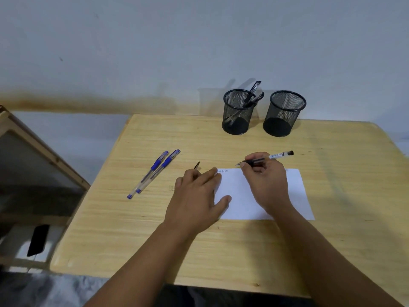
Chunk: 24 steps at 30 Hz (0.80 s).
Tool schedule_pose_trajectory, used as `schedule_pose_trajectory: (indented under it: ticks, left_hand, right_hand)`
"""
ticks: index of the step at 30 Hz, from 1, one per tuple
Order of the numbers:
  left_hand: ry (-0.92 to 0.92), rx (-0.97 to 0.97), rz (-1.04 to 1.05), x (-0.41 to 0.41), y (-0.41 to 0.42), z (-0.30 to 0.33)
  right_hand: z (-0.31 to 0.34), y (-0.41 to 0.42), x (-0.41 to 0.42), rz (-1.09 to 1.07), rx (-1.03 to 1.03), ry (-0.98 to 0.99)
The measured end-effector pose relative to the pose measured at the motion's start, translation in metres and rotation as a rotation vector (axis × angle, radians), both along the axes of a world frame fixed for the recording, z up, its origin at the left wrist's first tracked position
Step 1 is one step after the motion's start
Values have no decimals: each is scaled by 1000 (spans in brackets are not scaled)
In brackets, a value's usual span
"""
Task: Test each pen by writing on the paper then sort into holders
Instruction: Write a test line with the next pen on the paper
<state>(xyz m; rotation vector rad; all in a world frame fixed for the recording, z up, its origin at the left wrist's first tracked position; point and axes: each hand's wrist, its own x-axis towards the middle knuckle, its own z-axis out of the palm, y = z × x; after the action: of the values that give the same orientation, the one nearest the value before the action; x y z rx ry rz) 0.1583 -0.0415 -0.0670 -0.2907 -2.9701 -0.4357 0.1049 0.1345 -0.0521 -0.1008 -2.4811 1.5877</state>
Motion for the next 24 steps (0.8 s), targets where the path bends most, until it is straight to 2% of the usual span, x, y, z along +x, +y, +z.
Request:
schedule_pose_trajectory:
  ticks: [6,11,24]
  left_hand:
    - [-10,33,6,-3,0,-1]
    - [-20,16,21,-4,2,0]
    - [14,72,31,-7,1,-2]
  right_hand:
    - [-6,-6,1,21,197,85]
    - [-3,-4,1,17,192,21]
    - [-7,-6,0,28,233,14]
